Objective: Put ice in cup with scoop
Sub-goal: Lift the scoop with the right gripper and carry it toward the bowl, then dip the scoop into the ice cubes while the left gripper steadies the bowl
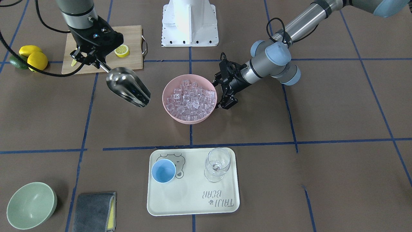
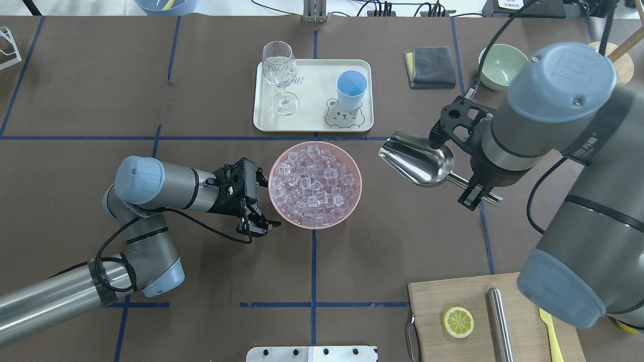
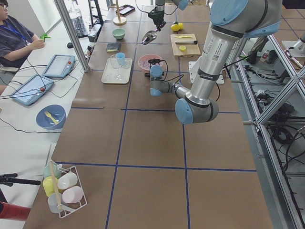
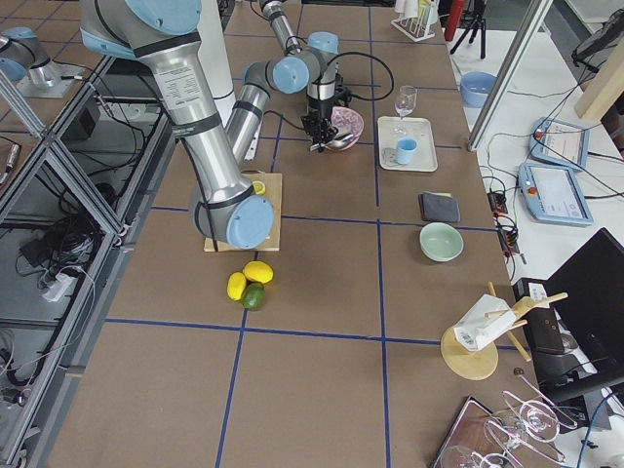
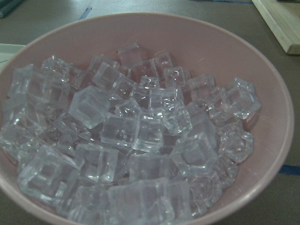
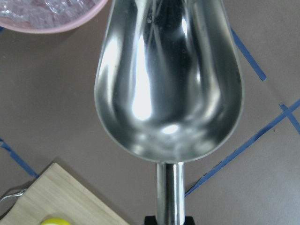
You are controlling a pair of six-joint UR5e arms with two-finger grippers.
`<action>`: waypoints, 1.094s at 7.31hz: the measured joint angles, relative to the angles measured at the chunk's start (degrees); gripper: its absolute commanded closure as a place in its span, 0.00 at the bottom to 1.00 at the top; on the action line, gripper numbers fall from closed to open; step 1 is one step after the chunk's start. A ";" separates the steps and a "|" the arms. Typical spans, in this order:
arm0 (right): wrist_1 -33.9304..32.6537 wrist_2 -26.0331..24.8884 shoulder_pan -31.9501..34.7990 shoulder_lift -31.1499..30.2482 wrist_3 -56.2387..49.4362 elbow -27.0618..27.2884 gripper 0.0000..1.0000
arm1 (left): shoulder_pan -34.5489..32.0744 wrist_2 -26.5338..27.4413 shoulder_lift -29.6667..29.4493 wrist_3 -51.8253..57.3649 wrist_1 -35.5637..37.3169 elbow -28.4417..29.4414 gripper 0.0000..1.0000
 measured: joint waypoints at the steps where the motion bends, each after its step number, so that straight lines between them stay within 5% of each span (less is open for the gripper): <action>1: -7.18 -0.68 -0.94 5.02 0.32 -0.39 1.00 | 0.00 0.00 0.00 0.00 0.00 0.00 0.00; 4: -19.86 -4.02 -5.75 16.27 0.53 -6.91 1.00 | 0.00 0.00 0.00 0.00 0.00 0.00 0.00; 8: -23.84 -6.06 -8.45 27.14 0.53 -22.23 1.00 | 0.00 0.02 0.08 0.00 0.00 0.00 0.00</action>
